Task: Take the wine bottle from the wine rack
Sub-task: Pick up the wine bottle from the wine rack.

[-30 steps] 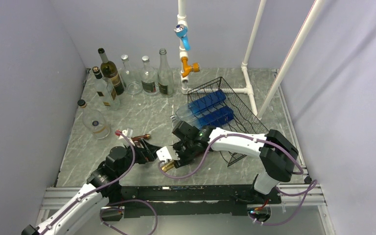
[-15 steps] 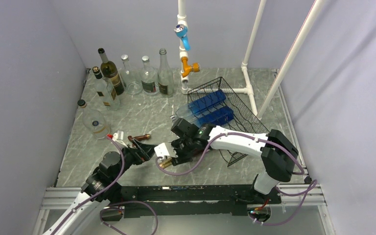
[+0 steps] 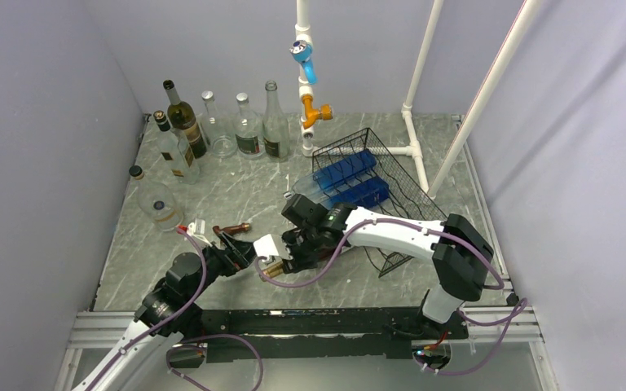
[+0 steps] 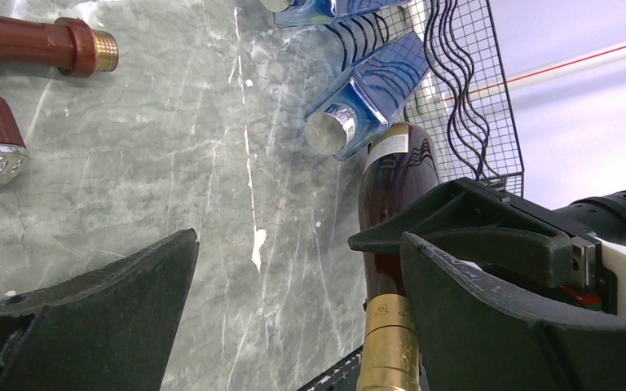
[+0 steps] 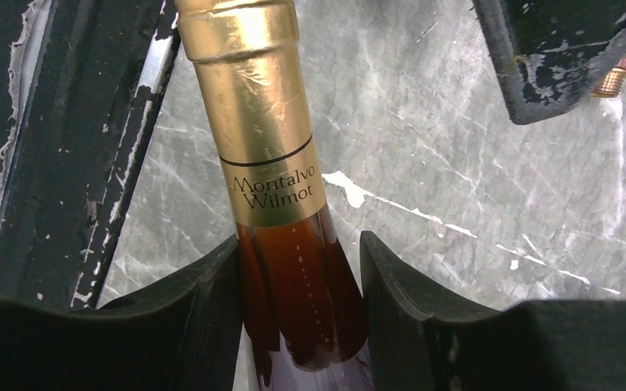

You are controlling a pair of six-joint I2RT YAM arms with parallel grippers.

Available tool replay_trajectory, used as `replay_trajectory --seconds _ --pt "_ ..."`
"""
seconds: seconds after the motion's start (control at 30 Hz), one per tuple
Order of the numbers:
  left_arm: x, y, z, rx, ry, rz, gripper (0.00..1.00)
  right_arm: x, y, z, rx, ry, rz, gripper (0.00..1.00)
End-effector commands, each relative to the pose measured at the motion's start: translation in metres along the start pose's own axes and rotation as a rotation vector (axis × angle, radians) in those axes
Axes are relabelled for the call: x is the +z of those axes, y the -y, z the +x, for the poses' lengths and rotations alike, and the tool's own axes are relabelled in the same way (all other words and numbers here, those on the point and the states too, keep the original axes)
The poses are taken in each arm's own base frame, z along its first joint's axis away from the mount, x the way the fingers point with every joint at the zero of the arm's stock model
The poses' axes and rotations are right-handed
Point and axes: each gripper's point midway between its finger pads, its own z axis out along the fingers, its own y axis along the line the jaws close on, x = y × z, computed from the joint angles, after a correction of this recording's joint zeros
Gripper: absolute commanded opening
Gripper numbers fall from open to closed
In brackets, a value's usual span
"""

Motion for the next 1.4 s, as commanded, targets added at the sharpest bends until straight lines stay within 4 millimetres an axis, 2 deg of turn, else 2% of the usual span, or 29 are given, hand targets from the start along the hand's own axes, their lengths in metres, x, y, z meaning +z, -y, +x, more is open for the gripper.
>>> replay_trajectory --seconds 0.0,0.43,0.77,1.1,1.37 --pt "-0.006 0.022 -0.014 -0.008 0.039 0.056 0.99 -0.016 0.002 -0.044 0.032 0.128 -0.01 0.0" --pt "-0.012 0.025 -0.02 0.007 0.058 0.055 0.99 -0.016 0.002 -0.051 0.046 0.146 -0.032 0.0" --pt "-0.013 0.022 -0.019 0.003 0.054 0.044 0.99 -0.013 0.003 -0.05 0.055 0.139 -0.034 0.0" --pt "-0.022 0.038 -0.028 0.012 0.082 0.104 1.0 -0.03 0.007 -0.055 0.07 0.185 -0.018 0.0" --pt "-0.024 0.063 -0.03 0.038 0.089 0.235 1.0 -0.041 0.008 -0.062 0.088 0.226 -0.022 0.0"
